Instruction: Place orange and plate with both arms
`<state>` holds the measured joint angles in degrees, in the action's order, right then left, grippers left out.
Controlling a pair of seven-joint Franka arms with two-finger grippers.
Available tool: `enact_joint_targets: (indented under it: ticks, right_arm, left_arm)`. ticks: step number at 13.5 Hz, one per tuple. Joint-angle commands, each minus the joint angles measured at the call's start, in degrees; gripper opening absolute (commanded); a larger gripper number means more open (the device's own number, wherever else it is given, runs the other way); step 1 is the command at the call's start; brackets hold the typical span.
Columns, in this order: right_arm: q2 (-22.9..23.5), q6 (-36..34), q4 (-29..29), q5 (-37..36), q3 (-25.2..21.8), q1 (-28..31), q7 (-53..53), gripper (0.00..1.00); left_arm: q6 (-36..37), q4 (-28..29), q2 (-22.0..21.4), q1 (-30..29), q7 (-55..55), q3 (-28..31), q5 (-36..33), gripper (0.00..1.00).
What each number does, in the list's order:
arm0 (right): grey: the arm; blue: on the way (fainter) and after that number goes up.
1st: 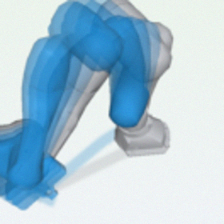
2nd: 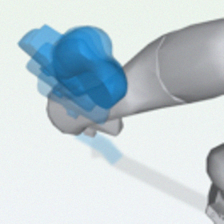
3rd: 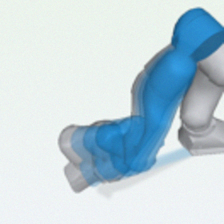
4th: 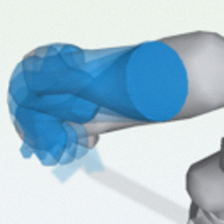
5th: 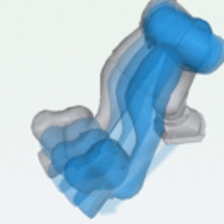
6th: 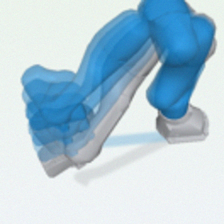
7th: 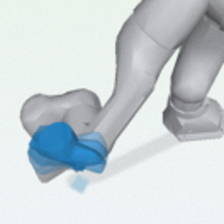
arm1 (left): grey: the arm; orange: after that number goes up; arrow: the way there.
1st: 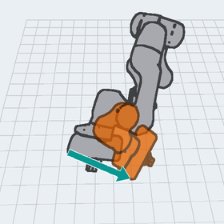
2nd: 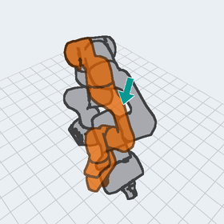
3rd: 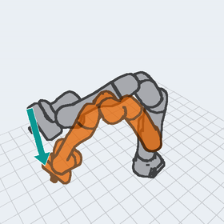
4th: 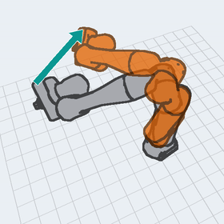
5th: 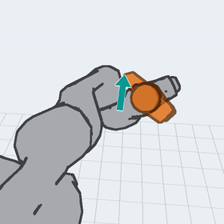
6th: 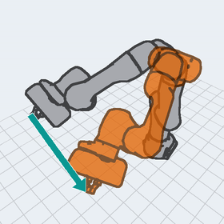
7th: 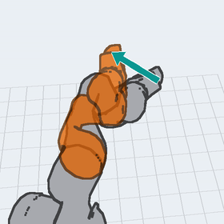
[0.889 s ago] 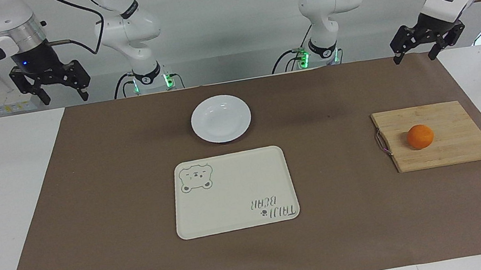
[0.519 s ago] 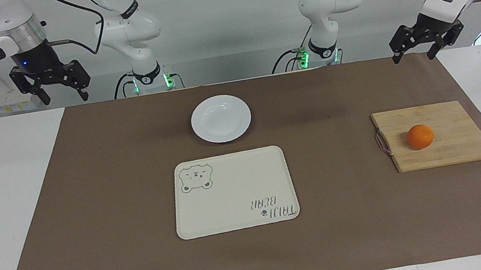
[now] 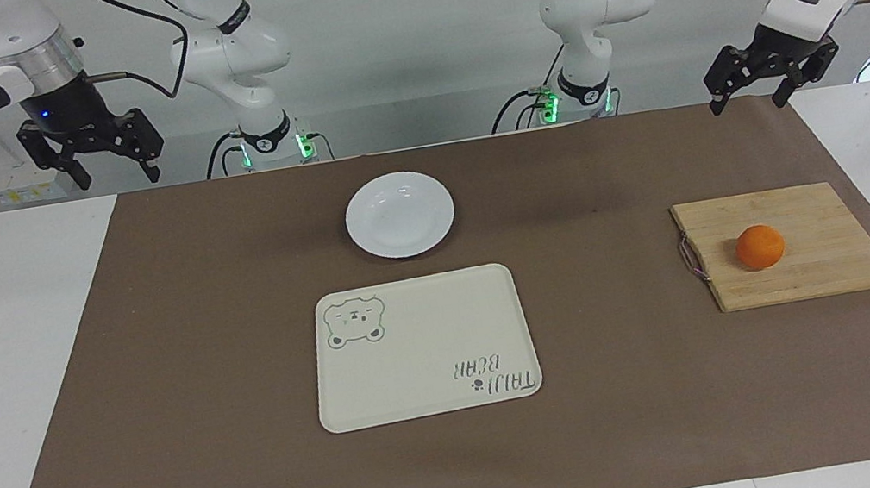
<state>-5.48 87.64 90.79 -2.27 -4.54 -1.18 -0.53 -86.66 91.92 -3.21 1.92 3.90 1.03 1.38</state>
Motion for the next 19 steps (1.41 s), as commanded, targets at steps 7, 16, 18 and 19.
enact_joint_targets:
  ticks: [7,16,18,19]
  right_arm:
    - [0.0,-0.6,-0.3,-0.2,0.1,0.1,0.4,1.00]
    - [0.0,-0.6,-0.3,-0.2,0.1,0.1,0.4,1.00]
    - [0.0,-0.6,-0.3,-0.2,0.1,0.1,0.4,1.00]
    - [0.0,-0.6,-0.3,-0.2,0.1,0.1,0.4,1.00]
  left_arm:
    - [-1.4,3.2,-1.0,-2.4,5.8,0.0,-0.9,1.00]
    - [-17.6,12.3,1.4,-8.9,17.5,0.1,-1.0,1.00]
    - [-20.9,13.9,2.8,-9.1,18.5,0.2,-1.0,1.00]
    - [-23.5,15.0,3.5,-9.2,18.5,0.2,-1.0,1.00]
